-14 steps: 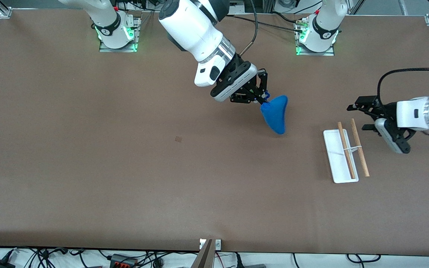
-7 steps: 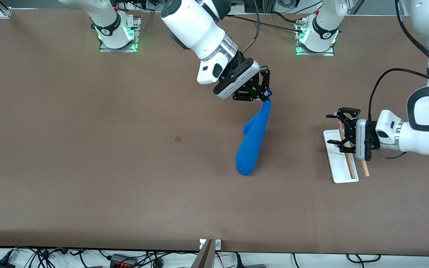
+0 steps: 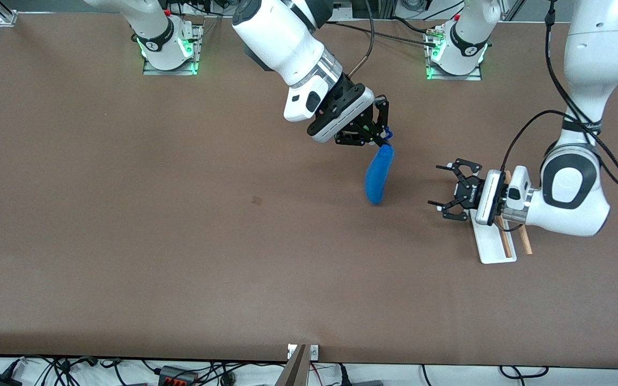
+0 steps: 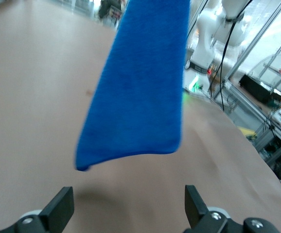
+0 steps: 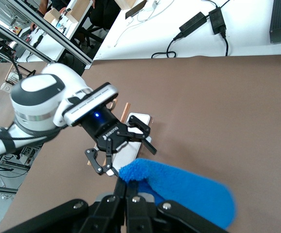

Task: Pass towel and hang on rack
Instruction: 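Hold the towel up with the right gripper while the left gripper approaches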

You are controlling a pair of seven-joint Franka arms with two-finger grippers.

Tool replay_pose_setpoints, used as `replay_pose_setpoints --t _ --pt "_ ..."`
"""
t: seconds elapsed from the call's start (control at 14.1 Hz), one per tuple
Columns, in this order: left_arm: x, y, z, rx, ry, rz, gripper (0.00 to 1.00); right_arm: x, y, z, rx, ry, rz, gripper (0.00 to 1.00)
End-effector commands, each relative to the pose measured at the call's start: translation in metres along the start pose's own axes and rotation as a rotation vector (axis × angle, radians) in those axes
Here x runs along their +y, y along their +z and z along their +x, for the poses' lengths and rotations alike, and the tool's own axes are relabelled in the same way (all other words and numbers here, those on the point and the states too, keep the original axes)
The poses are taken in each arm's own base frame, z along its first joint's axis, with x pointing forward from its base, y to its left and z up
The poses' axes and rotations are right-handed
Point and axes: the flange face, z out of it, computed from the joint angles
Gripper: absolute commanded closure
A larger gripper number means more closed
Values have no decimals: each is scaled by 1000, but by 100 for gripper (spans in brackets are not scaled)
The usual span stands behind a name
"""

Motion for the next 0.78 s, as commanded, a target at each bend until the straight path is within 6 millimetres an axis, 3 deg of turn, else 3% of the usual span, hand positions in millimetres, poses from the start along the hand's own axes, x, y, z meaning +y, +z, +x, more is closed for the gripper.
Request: replay_pose_setpoints --t 0.0,0.28,0.43,0.71 --pt "-5 28 -22 136 79 10 0 -6 1 4 15 11 16 100" --pt "-9 77 -32 244 54 4 0 -7 3 2 11 5 14 100" --pt "-12 99 -26 248 91 17 0 -7 3 2 11 3 13 100" --pt "-16 135 -30 312 109 38 0 -7 3 2 11 3 13 100"
